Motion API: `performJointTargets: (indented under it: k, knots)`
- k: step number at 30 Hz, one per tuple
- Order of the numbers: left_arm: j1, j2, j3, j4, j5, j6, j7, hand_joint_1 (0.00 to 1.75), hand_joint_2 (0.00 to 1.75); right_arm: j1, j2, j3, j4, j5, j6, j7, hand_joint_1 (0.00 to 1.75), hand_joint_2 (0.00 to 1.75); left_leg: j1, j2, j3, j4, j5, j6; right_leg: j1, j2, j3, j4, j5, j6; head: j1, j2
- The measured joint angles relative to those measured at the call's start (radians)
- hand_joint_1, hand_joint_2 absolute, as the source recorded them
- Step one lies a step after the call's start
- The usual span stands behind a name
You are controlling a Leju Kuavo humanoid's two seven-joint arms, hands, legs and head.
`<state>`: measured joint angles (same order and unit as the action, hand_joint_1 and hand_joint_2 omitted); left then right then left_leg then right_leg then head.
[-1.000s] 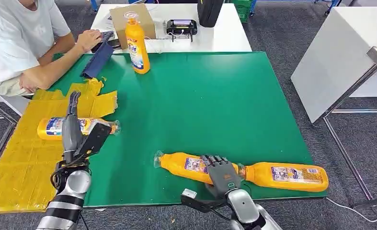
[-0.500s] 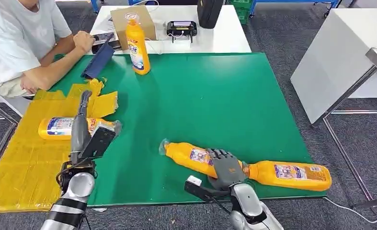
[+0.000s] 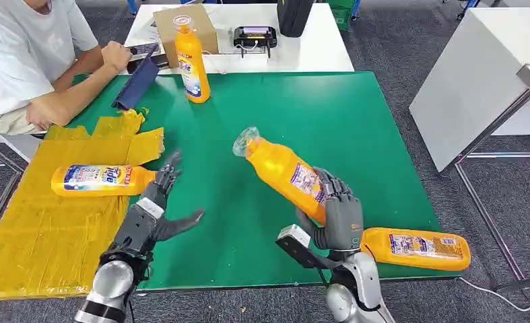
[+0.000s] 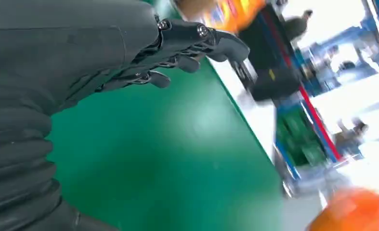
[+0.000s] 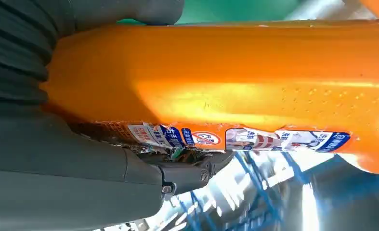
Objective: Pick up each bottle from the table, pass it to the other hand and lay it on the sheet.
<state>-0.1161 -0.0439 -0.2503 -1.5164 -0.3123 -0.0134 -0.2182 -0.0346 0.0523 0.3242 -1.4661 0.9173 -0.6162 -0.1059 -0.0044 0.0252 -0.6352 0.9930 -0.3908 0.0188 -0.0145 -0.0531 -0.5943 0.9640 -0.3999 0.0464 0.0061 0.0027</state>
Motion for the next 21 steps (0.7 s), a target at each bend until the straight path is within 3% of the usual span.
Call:
performJointTargets:
  k: [3,10,21]
  knots:
    - [0.002,0.005,-0.036,0.000,0.072,-0.051,-0.014,0.00,1.75,0.000,0.016,-0.003,-0.019,-0.087,-0.011,-0.076,1.75,1.75,0.000,0.000,0.000,0.000,0.000,0.000,0.000,0.000,0.000,0.000,0.000,0.000,0.000,0.000]
    - [-0.021,0.013,-0.109,0.004,0.174,-0.111,-0.027,0.00,1.75,-0.045,0.062,0.049,0.030,-0.228,0.110,-0.170,1.75,1.75,0.000,0.000,0.000,0.000,0.000,0.000,0.000,0.000,0.000,0.000,0.000,0.000,0.000,0.000]
    - [-0.081,0.017,-0.145,0.029,0.260,-0.116,-0.023,0.00,1.75,-0.130,0.127,0.234,0.250,-0.240,0.177,-0.221,1.75,1.75,0.000,0.000,-0.001,0.000,0.000,0.000,0.000,0.000,-0.001,0.000,0.000,0.000,0.000,0.000]
